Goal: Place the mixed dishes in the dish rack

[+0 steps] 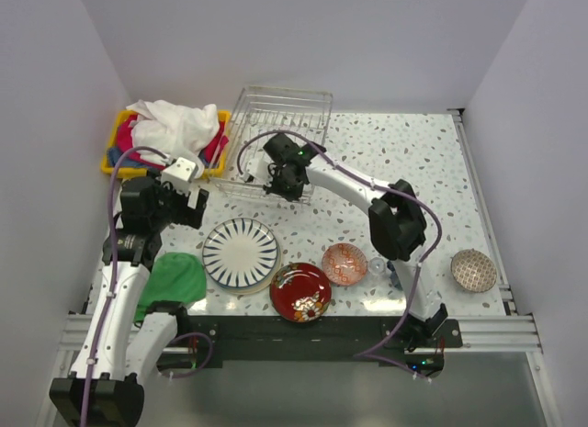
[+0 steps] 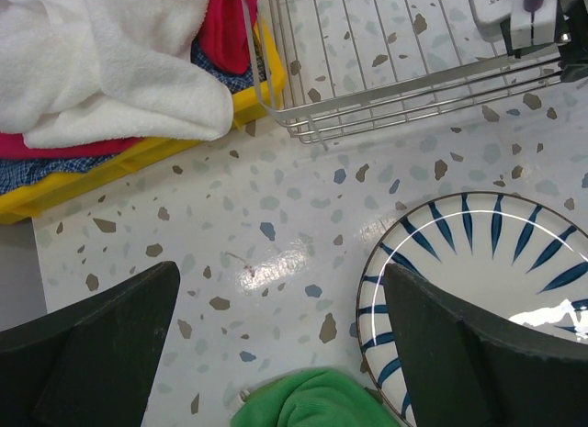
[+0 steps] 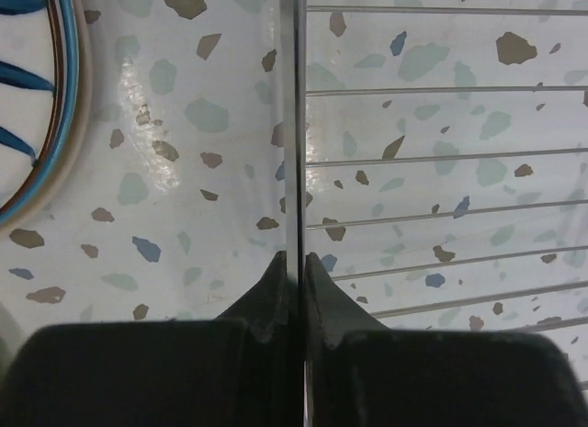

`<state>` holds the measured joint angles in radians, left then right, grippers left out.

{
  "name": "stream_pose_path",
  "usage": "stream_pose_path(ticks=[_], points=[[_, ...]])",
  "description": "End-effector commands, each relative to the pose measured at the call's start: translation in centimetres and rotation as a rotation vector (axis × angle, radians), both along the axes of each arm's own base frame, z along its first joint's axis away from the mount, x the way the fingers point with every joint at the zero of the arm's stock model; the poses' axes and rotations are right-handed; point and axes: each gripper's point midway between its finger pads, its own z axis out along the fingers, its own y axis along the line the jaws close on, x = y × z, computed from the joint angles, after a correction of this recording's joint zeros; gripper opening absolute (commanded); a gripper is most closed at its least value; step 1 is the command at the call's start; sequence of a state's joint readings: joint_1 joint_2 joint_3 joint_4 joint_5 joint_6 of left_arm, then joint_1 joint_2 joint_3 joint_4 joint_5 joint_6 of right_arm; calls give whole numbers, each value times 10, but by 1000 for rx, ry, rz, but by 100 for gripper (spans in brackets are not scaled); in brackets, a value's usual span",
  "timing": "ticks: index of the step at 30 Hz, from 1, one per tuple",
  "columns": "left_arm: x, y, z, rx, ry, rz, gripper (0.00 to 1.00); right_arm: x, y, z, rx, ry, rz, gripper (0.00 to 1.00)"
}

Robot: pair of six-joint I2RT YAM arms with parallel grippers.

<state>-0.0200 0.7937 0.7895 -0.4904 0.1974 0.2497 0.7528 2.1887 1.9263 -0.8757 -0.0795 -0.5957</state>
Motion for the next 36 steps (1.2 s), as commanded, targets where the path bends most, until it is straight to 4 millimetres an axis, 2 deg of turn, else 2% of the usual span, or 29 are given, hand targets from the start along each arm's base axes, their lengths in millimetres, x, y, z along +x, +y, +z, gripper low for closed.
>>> stream_pose_path(ticks=[1,4,7,12,13,14,15,20,24,32,36], points=[[1,-2,13,-18,-44,-10,98,5,-20,34,-2,-148,29,0],[2,-4,7,-26,-41,-18,98,4,-36,48,11,-272,46,0],[3,-6,1,-36,-33,-27,98,0,-53,53,-3,-355,54,0],[6,-9,-6,-53,-22,-35,98,-4,-76,49,-44,-456,68,0],[6,-9,-7,-55,-20,-37,98,-6,-80,42,-49,-460,68,0],[7,-10,-7,-57,-20,-42,98,-9,-81,46,-40,-468,74,0],[7,-11,-7,-60,-16,-43,98,-13,-85,42,-48,-461,84,0],[8,-13,-8,-60,-9,-58,98,-39,-91,47,-20,-400,155,0],[10,-15,-7,-65,-8,-70,98,-54,-105,38,-39,-343,207,0],[13,-28,-10,-102,12,-135,98,-39,-154,37,-72,-260,142,0],[14,-34,-17,-118,40,-173,98,-49,-177,30,-94,-205,156,0]])
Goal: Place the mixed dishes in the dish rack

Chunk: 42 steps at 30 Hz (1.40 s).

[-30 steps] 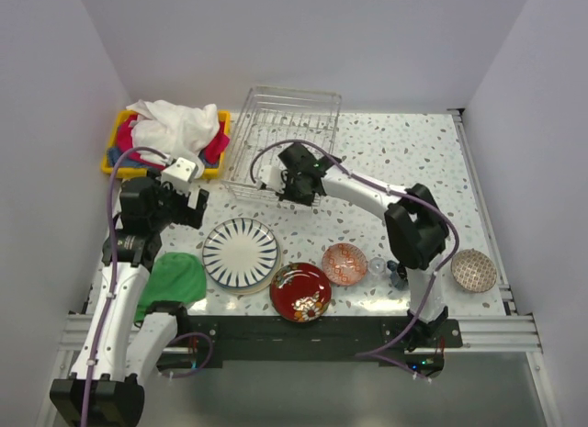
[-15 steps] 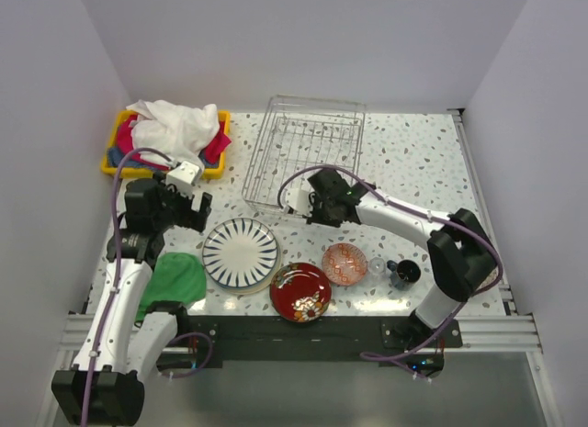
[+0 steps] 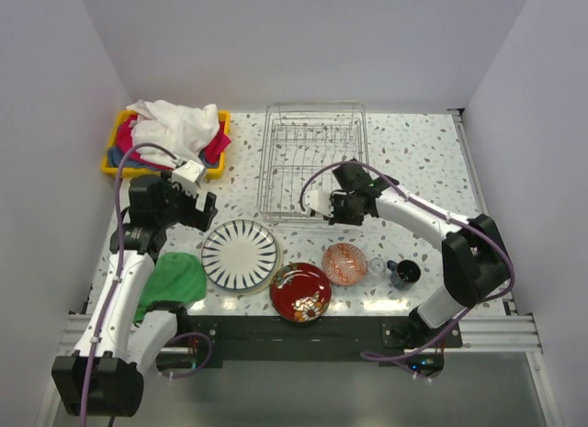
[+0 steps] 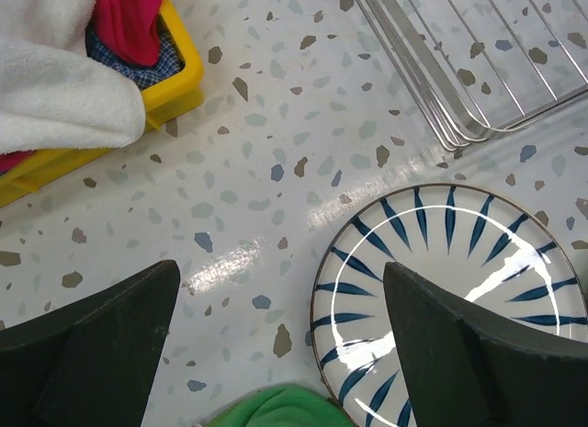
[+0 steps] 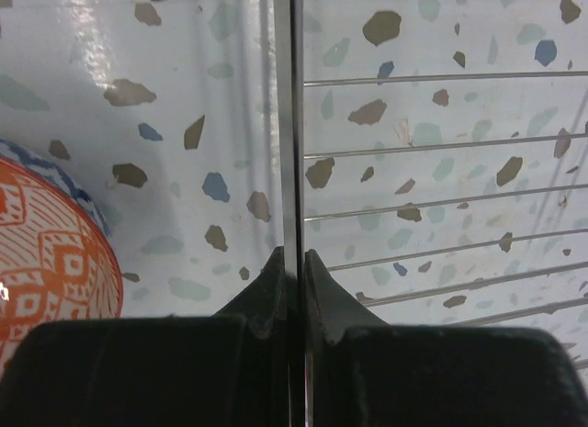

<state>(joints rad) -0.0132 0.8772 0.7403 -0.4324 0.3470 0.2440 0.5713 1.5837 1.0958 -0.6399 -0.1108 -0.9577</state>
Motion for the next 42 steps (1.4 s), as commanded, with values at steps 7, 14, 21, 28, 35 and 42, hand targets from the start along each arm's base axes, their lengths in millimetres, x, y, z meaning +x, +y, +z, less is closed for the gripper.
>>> stream_pose_path(ticks=[7,14,21,28,35,42], points=[[16,-10,-4,-22,12,-64,98,-13,-37,16,-45,-36,14,0],[20,-8,-16,-10,44,-69,98,-38,-45,8,-40,-1,46,0],[22,-9,-19,-13,64,-73,98,-26,-58,0,-44,-6,-33,50],[29,-34,26,-85,-9,-156,98,-38,-63,57,24,-41,-93,74],[38,-79,56,-68,-57,-293,98,-86,-108,89,3,-75,-284,74],[37,-127,46,-112,-28,-415,96,-152,-123,54,-16,117,-286,71]])
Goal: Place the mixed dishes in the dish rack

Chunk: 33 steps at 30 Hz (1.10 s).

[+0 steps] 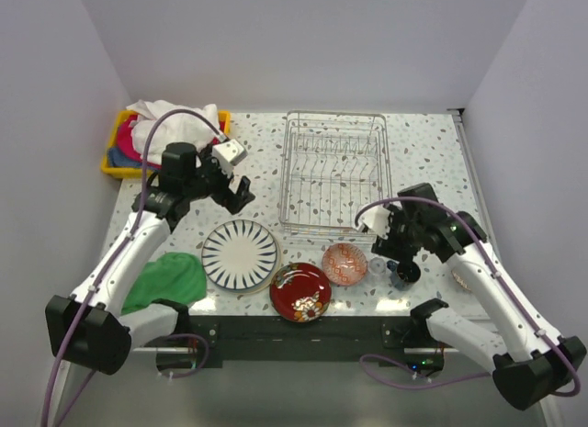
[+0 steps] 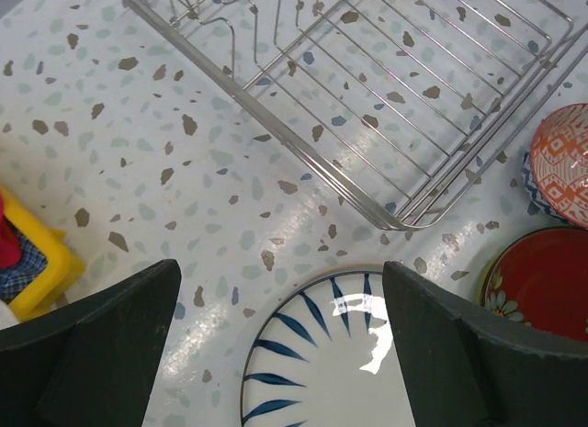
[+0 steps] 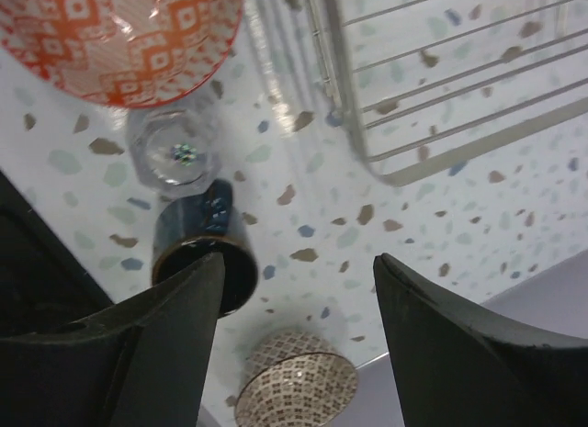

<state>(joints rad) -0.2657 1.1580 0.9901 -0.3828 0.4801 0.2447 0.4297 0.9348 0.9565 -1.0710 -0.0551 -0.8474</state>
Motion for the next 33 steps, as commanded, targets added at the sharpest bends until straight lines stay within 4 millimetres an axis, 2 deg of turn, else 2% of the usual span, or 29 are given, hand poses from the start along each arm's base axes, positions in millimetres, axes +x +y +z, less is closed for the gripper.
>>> stream_pose_path(ticks=[1,8,15,27,33], points=[[9,-21,7,-45,-11,-48,96,-46,-7,-29,-5,196,0,72],[12,-21,1,-38,3,-45,97,-38,18,-33,57,260,113,75],[12,-20,2,-35,-7,-38,97,-39,20,-50,37,321,157,75],[26,12,8,-48,-10,58,97,-26,30,-75,39,338,209,75],[26,8,11,-62,-6,33,96,-18,31,-81,29,329,205,75]])
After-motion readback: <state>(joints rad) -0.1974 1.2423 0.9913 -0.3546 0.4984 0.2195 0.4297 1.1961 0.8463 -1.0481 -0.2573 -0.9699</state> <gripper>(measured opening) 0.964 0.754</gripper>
